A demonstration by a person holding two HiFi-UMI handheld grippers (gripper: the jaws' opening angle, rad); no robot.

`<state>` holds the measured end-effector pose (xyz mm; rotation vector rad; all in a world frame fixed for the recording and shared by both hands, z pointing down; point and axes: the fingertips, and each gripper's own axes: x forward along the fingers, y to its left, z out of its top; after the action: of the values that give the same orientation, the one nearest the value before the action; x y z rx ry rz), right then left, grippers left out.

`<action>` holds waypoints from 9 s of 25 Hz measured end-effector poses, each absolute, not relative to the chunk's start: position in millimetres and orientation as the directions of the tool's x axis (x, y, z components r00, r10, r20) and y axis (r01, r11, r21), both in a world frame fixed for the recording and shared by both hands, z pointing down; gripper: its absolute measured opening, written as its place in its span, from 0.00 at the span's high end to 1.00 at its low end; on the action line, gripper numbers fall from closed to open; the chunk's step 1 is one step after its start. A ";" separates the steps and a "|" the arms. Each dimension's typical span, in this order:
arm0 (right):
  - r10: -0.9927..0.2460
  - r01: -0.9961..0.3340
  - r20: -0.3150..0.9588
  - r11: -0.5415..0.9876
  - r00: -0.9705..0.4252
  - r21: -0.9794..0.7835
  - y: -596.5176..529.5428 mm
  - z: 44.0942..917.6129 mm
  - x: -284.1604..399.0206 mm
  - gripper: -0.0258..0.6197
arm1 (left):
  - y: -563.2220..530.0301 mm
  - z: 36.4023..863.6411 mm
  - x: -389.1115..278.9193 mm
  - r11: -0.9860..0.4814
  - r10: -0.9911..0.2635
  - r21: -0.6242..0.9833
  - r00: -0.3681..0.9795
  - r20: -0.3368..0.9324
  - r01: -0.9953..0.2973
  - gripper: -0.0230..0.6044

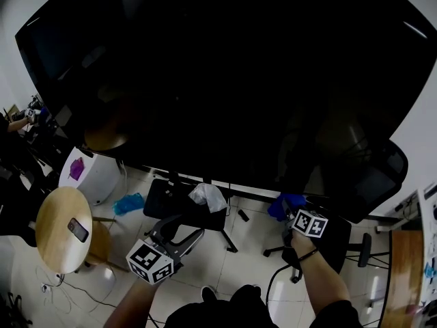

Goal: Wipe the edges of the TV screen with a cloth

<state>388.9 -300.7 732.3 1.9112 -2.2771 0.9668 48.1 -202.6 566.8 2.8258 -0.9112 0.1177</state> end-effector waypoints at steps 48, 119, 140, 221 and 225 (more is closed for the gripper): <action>-0.863 -0.873 0.367 0.154 -0.347 -0.462 -396.3 728.3 74.1 0.74 | -280.0 601.1 -207.1 -0.769 -0.581 0.199 0.794 0.180 -0.608 0.59; -0.617 -0.715 0.374 0.516 -0.692 -0.472 -571.8 731.5 -551.1 0.74 | -481.0 677.6 -627.2 -0.611 -0.712 0.244 0.658 0.246 -0.753 0.59; -0.409 -0.465 0.231 0.698 -0.883 -0.545 -557.9 686.7 -652.1 0.74 | -534.3 703.6 -643.7 -0.735 -0.604 0.043 0.683 0.411 -0.677 0.50; -0.499 -0.520 -0.197 0.851 -0.844 0.071 -463.7 306.5 -486.8 0.55 | -583.1 293.9 -621.0 -0.728 -0.652 -0.383 0.748 0.126 -0.569 0.79; -0.495 -0.526 -0.216 0.842 -0.842 0.118 -455.4 291.5 -481.4 0.55 | -579.2 259.4 -621.2 -0.703 -0.664 -0.427 0.740 0.107 -0.569 0.79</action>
<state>-481.4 -455.4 291.5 0.8901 -3.1852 -0.2887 -621.2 -579.2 259.4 3.2715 -1.2070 0.4553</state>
